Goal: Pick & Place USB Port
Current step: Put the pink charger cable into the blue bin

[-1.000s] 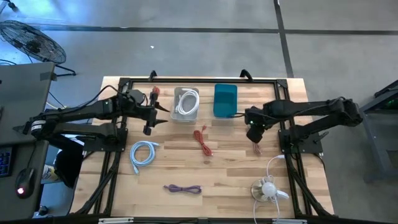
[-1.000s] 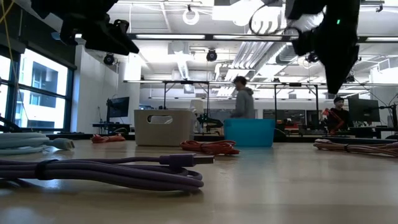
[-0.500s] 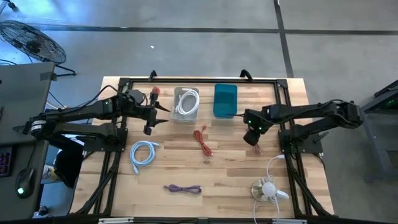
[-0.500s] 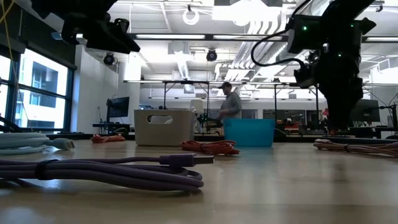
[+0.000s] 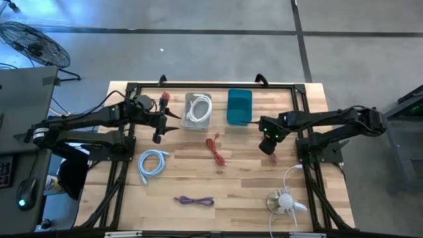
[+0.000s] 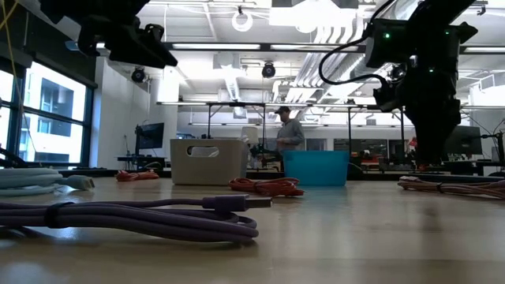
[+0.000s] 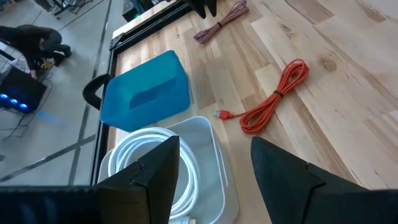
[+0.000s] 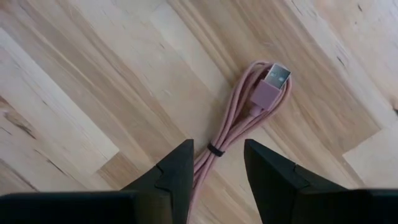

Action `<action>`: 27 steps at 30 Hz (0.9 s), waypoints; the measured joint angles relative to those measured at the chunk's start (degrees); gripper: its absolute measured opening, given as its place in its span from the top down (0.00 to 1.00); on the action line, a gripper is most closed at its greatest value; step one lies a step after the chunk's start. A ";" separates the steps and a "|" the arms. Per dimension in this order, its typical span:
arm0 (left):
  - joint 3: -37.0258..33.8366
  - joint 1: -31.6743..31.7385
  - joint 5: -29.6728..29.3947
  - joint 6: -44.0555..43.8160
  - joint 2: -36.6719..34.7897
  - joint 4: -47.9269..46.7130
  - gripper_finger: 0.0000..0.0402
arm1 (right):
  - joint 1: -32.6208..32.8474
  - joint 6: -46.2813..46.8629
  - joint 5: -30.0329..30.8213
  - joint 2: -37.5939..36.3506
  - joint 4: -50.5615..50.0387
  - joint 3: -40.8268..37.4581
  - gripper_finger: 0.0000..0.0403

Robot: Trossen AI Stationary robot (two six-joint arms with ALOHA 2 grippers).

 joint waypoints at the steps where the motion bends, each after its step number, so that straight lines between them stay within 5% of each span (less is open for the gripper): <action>1: 0.00 0.00 0.00 -0.02 0.00 -0.06 0.52 | 0.00 0.00 -0.02 0.00 0.29 0.00 0.67; 27: 0.00 0.00 1.86 -0.20 0.02 -0.39 0.52 | 0.02 0.45 -6.70 0.00 9.72 -7.17 0.67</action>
